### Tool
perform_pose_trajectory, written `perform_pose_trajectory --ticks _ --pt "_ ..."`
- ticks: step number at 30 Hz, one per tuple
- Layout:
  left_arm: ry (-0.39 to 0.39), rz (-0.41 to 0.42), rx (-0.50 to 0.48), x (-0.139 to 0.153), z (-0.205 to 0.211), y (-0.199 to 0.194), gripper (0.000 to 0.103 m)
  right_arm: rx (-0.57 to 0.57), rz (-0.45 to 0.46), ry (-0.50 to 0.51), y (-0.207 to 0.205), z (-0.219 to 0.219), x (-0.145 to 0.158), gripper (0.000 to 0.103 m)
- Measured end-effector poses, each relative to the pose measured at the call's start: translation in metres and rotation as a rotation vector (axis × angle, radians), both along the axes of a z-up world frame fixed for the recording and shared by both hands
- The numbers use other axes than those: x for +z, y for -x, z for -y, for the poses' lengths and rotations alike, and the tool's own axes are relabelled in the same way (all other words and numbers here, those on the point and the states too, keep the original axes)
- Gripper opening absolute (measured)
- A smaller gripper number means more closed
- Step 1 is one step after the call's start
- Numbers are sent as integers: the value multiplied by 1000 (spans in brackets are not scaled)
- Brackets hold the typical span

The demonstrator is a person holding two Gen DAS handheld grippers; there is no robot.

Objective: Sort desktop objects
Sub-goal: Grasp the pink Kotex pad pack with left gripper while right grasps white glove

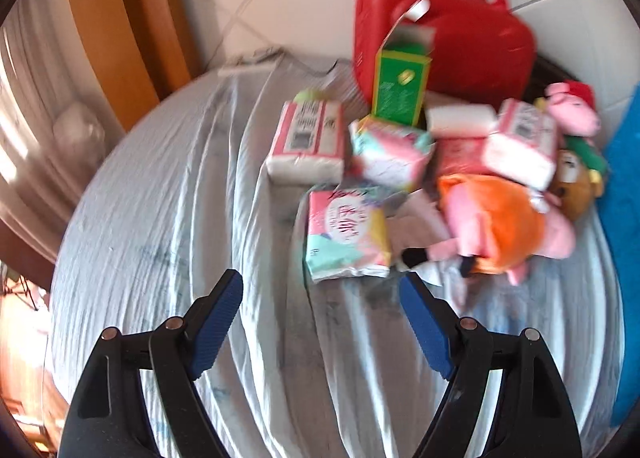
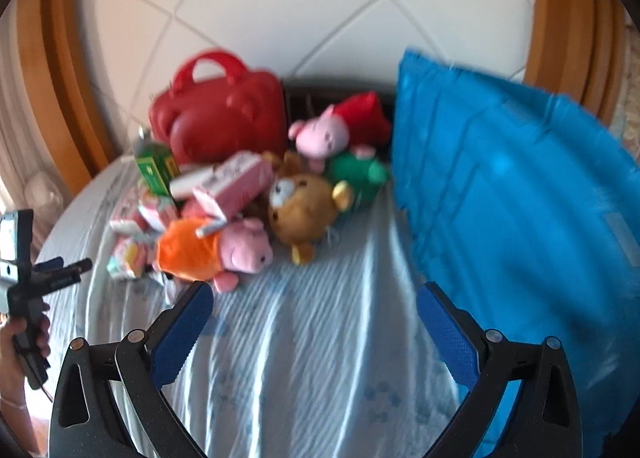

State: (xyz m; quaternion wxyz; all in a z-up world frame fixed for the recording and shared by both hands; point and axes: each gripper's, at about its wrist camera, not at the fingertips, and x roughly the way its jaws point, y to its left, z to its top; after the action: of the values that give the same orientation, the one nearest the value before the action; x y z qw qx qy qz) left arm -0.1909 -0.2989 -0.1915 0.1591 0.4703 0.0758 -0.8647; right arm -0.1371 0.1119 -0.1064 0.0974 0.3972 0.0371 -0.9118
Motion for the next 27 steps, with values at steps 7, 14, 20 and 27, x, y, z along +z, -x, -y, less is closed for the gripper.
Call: perform_pose_trajectory --ticks 7,14,20,27 --pt "-38 77 -33 -39 11 60 80 30 129 -19 58 24 -43 103" --pt "-103 210 -30 -95 16 104 80 194 196 -87 96 92 -69 103" --pt "-70 133 3 -86 27 77 69 393 199 -129 116 181 -86 103" --pt "27 81 62 -66 47 46 69 620 253 -144 127 284 -126 102"
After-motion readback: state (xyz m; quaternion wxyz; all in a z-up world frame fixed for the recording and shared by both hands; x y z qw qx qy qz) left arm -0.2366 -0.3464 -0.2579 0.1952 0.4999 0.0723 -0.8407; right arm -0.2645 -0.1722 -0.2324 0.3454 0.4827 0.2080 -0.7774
